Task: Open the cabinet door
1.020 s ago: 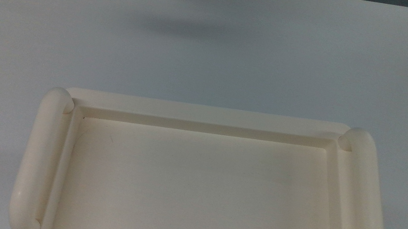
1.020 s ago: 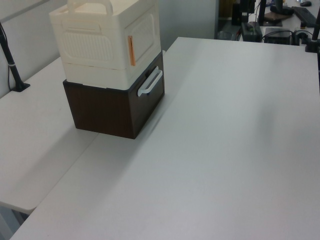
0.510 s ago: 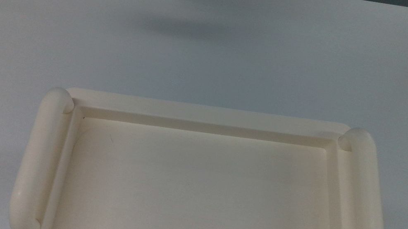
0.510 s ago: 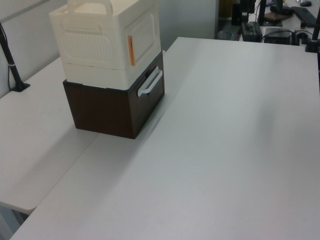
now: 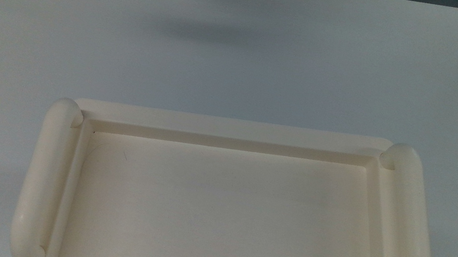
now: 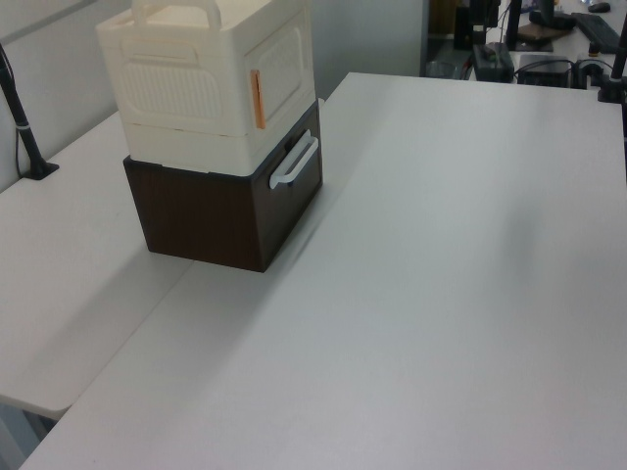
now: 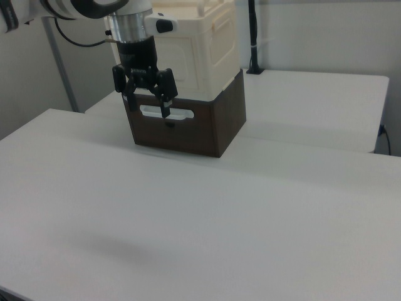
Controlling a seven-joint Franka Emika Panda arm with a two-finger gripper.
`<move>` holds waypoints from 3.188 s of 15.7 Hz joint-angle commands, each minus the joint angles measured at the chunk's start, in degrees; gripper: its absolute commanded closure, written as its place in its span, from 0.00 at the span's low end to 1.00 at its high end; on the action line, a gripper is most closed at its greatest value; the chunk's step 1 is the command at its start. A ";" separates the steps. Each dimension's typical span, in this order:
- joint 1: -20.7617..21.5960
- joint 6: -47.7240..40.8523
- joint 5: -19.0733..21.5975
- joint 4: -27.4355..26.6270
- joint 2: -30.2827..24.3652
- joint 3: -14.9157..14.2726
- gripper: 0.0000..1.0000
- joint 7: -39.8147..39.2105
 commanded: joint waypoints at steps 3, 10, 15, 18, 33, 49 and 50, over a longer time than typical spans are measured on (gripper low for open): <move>1.23 4.91 3.07 -1.42 2.03 0.27 0.00 0.82; 1.58 5.18 3.07 -1.78 2.47 0.18 0.00 -0.06; 2.02 4.92 2.28 -1.69 2.56 -0.08 0.00 0.02; 2.37 5.80 1.49 -1.34 4.85 0.00 0.00 0.46; 14.14 30.12 3.77 -1.25 5.20 0.44 0.05 0.90; 21.27 51.94 3.42 2.97 12.49 0.36 0.10 12.42; 21.53 52.64 3.51 3.32 12.58 0.36 0.10 12.50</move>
